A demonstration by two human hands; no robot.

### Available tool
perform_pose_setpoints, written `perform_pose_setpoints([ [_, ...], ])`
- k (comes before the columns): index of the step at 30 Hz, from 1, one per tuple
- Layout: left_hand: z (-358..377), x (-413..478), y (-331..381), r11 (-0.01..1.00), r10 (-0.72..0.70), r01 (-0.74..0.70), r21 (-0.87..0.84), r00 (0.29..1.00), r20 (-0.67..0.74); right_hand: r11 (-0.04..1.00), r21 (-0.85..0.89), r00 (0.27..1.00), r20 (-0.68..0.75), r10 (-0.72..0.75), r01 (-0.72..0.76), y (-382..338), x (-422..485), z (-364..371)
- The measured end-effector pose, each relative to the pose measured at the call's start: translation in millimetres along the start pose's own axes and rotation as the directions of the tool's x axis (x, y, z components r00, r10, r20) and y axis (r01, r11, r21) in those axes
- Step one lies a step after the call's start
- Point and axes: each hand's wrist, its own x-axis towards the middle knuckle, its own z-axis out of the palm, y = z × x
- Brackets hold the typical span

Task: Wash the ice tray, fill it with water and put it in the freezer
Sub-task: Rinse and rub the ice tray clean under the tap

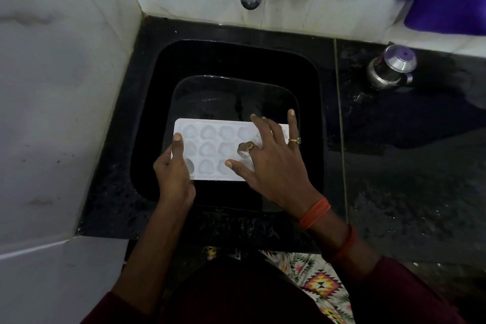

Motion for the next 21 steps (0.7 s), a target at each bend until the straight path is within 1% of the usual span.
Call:
perform_pose_setpoints([
  [4, 0.7, 0.8, -0.5, 1.000, -0.008, 0.008, 0.001, 1.000, 0.006, 1.000, -0.008, 1.000, -0.012, 0.004, -0.004, 0.4, 1.1, -2.9],
  [10, 1.4, 1.8, -1.0, 1.000, 0.010, -0.010, 0.011, 1.000, 0.005, 1.000, -0.016, 1.000, 0.013, 0.001, -0.001, 0.9, 0.5, -1.1],
  [16, 0.6, 1.7, -1.8, 1.000, 0.005, -0.005, 0.014, 1.000, 0.008, 1.000, -0.010, 1.000, -0.008, 0.005, -0.005, -1.3, 0.1, -4.0],
  [21, 1.1, 0.9, -2.2, 1.000, 0.011, -0.011, 0.014, 1.000, 0.003, 1.000, -0.005, 1.000, 0.016, 0.012, -0.011, -3.4, -1.4, -1.8],
])
